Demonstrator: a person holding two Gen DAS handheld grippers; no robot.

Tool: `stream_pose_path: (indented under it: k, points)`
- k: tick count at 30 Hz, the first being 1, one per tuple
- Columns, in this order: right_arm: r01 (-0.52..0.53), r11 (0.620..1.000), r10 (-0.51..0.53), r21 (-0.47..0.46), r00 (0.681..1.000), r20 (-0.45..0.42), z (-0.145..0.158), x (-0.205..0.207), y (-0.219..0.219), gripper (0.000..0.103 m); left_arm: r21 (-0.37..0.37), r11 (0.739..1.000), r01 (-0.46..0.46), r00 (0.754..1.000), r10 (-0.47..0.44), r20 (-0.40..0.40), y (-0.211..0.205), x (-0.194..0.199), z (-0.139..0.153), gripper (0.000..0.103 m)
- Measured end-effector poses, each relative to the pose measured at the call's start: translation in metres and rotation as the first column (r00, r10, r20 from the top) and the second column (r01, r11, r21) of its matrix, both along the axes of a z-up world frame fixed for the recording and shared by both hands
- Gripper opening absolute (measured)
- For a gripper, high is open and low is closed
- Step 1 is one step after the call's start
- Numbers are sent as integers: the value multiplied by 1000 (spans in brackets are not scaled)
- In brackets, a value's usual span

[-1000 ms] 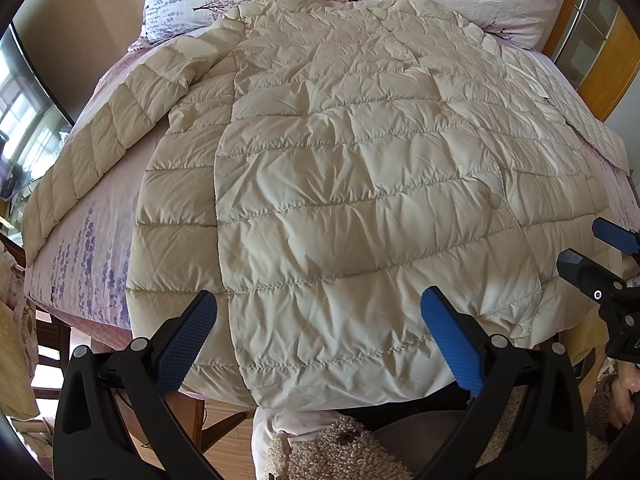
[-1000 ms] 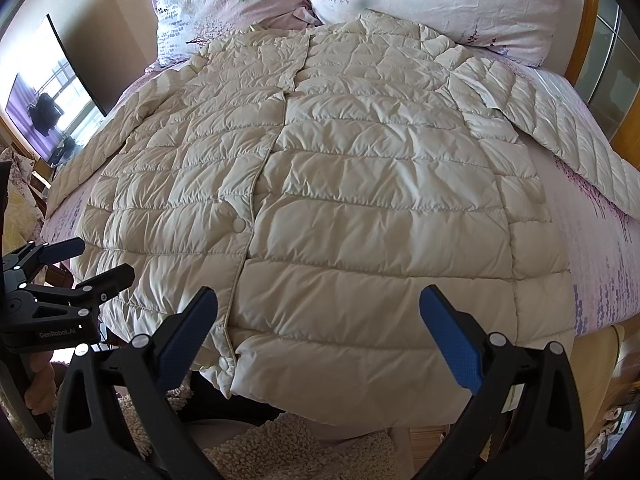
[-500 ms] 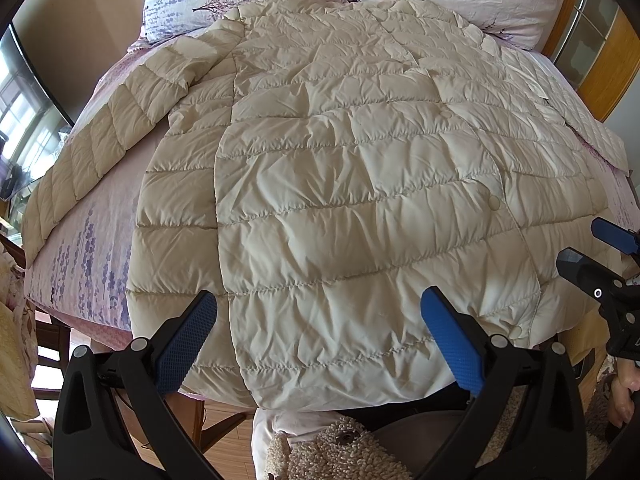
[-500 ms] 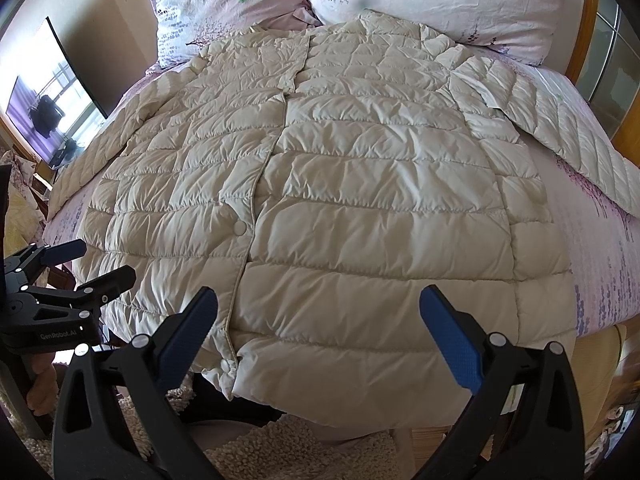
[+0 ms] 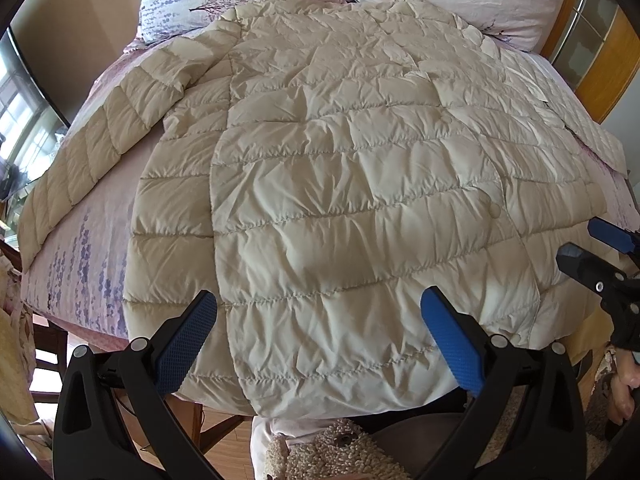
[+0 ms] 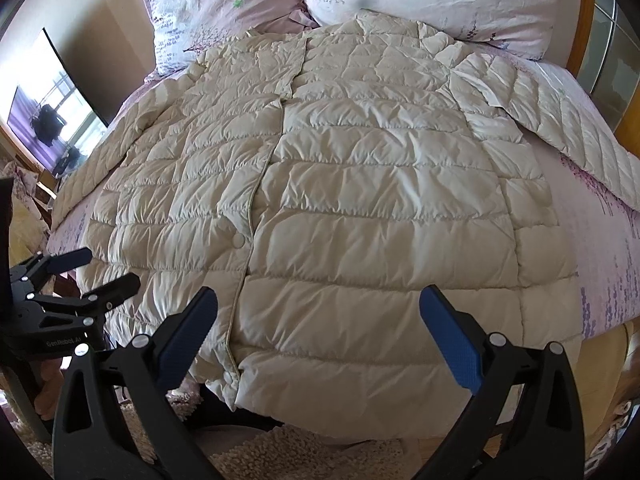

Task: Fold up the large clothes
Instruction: 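Grasp the coat sleeve cuff with the right gripper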

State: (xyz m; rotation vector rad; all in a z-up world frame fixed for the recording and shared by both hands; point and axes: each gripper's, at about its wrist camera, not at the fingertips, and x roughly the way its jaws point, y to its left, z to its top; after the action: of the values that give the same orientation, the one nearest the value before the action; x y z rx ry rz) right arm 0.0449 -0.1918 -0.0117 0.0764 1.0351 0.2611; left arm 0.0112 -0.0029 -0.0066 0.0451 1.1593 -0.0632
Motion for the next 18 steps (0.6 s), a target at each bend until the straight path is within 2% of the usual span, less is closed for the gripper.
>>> stream_pose_path:
  k: [3,7,12,14,16,18]
  points:
    - [17,999,-17,28,1000,17,0,5,-5,101,-28,1000,11,1000,-11,-9,3,5,-2,102]
    - [60,988,-66,139,997,40,-1,21,-30,101,-53,998,19,1000,-19,-2,8,14,-2,101]
    - [166,943,-187,288,981,49,1,40,-77,101,-68,997,23,1000,-24,-4,17,32,0,101]
    - [239,915,-268,326,962,48,4,47,-104,101,-67,998,15,1000,-16,-14,23,43,0,101]
    - [326,872,-364,365,931,38,6,55,-137,101,-58,998,11,1000,-11,-13,28,53,0,101]
    - [458,791,-499,406,866,-4,4,60,-180,98,-61,998,7,1000,-8,-12,31,60,0,101]
